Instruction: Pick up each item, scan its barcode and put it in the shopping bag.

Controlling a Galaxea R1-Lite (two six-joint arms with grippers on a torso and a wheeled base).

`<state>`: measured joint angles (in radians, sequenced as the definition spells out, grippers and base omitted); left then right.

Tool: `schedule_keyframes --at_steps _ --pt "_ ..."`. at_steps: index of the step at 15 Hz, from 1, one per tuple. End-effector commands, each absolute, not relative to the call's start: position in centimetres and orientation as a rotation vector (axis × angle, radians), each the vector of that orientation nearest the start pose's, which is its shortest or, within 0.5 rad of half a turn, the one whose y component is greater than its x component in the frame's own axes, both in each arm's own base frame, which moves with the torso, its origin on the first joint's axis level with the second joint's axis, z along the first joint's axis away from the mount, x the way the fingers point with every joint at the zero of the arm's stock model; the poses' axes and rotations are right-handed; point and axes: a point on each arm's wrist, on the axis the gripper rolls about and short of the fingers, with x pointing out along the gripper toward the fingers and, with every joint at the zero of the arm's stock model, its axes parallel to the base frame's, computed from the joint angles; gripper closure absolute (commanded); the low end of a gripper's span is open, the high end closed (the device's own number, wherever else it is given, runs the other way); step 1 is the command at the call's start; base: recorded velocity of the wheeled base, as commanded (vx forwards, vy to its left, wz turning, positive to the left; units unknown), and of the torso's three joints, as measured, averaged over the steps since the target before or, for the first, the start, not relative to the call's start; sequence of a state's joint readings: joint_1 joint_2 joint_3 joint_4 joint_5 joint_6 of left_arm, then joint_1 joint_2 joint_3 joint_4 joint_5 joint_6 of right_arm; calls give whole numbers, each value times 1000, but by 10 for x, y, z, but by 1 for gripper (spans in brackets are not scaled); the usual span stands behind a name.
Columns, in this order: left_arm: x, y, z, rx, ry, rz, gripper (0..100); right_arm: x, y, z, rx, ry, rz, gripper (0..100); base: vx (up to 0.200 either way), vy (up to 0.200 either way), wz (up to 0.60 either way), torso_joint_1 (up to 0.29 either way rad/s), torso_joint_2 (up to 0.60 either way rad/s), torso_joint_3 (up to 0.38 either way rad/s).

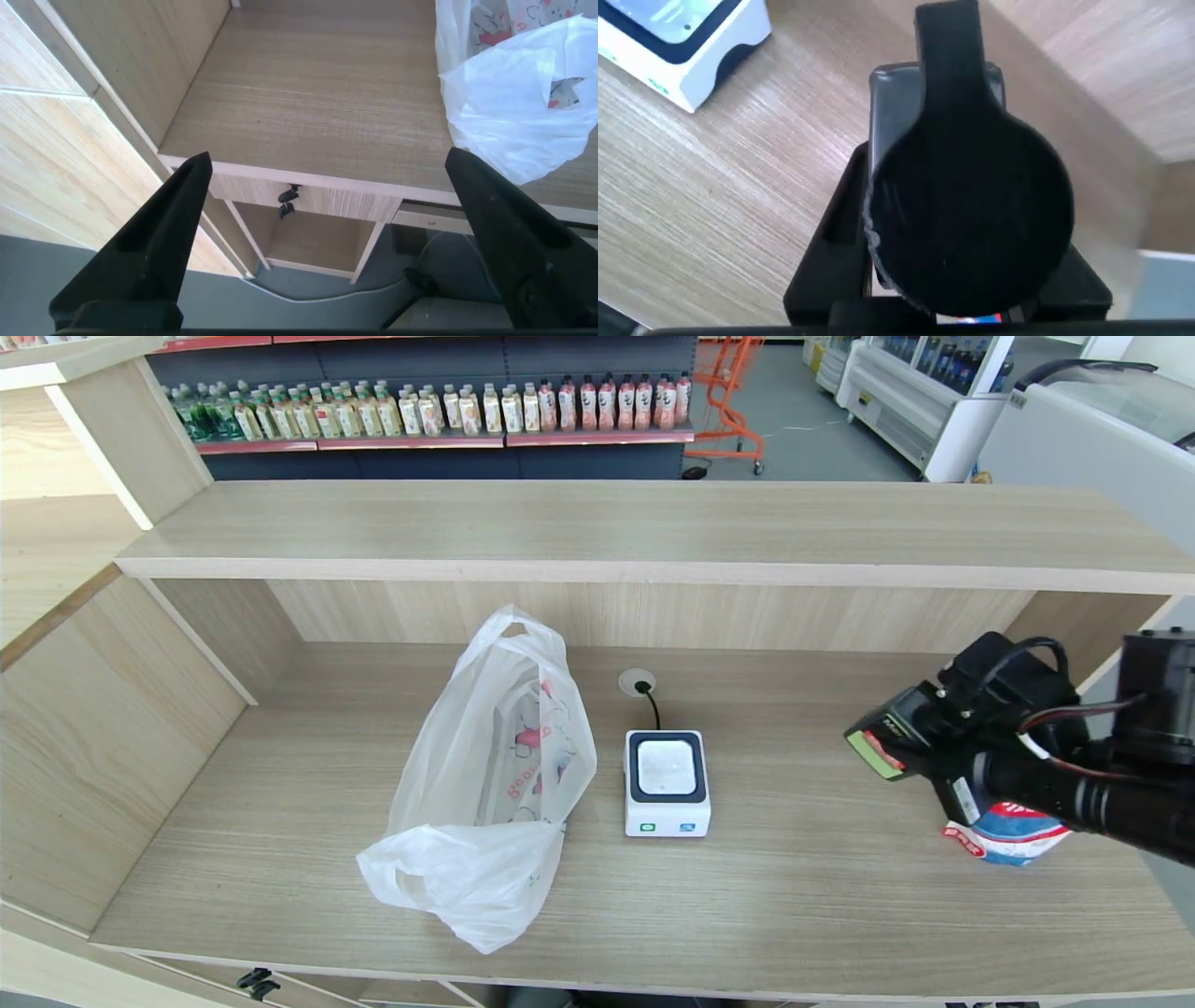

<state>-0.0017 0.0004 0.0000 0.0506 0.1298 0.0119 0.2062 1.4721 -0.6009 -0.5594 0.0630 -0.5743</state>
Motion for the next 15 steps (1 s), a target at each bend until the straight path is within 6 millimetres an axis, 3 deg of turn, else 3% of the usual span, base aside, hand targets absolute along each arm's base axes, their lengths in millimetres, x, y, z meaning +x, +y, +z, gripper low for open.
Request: schedule_keyframes --at_steps 1,4,8,12,15 --pt "-23 3 70 16 51 129 0 168 24 216 -895 -5 320 100 0 0 0 0 0 0" --pt "-23 3 70 16 51 129 0 166 21 202 -1365 -317 648 100 0 0 0 0 0 0" --pt "-23 3 70 16 51 129 0 165 49 175 -1902 -773 954 100 0 0 0 0 0 0" --pt "-23 3 70 16 51 129 0 168 88 160 -2099 -1187 1091 100 0 0 0 0 0 0" --pt "-23 3 70 16 53 129 0 172 113 155 -2039 -1434 1129 100 0 0 0 0 0 0"
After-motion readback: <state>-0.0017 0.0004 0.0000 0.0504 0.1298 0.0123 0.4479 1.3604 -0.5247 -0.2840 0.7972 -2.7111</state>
